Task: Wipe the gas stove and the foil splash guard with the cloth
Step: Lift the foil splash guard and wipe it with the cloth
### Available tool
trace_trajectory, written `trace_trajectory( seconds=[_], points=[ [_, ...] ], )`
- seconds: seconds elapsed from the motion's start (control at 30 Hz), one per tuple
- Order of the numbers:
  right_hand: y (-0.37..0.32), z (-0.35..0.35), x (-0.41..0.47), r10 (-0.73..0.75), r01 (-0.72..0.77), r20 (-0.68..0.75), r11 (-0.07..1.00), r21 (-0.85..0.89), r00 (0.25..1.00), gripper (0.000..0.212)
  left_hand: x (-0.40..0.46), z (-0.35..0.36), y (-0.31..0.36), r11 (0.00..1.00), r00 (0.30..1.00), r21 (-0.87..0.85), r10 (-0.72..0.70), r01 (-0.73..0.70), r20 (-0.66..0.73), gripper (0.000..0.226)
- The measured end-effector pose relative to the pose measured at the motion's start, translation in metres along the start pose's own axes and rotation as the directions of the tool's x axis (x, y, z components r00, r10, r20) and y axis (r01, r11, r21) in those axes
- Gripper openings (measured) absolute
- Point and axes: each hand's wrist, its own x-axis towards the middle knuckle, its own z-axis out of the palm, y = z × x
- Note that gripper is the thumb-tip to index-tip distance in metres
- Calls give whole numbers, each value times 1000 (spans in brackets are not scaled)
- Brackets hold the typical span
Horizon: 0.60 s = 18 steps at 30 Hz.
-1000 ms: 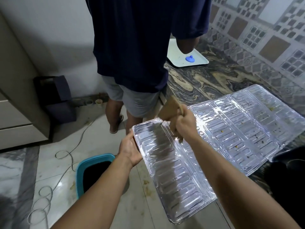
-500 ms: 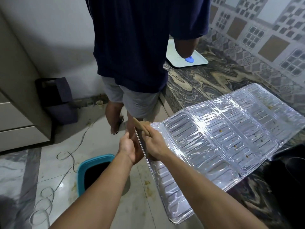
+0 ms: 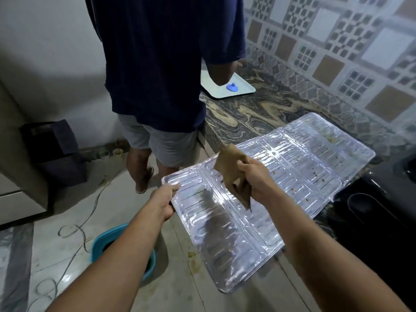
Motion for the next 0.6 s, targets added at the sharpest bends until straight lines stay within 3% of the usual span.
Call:
trace_trajectory(
  seconds=[0.1, 0.23, 0.27, 0.33, 0.4, 0.43, 0.5, 0.6],
  points=[
    [-8, -37, 17, -6, 1, -93, 999, -50, 996, 19, 9, 2, 1, 991, 977, 123, 72, -48, -199, 34],
    [-14, -81, 31, 33, -30, -113, 999, 30, 993, 24, 11, 13, 6, 958, 920, 263, 202, -114, -337, 29],
    [-13, -94, 37, 10, -14, -164, 999, -29, 986, 29, 15, 14, 8, 947, 897, 294, 239, -130, -371, 32],
    [-6, -115, 44, -104, -30, -308, 915, -401, 946, 41, 24, 10, 13, 919, 835, 365, 312, -145, -454, 40],
    [2, -130, 41, -249, -117, -383, 687, -717, 889, 51, 32, 7, 15, 860, 762, 496, 401, -121, -508, 46],
    [5, -134, 37, -312, -93, -355, 622, -777, 882, 52, 35, 9, 13, 799, 727, 594, 461, -91, -509, 49],
    [14, -139, 34, -443, 79, -141, 442, -893, 886, 48, 38, 23, 8, 600, 650, 794, 643, -101, -404, 51],
    [31, -135, 38, -386, 338, 253, 170, -926, 887, 44, 37, 69, -8, 198, 594, 938, 804, -286, 12, 42]
  ],
)
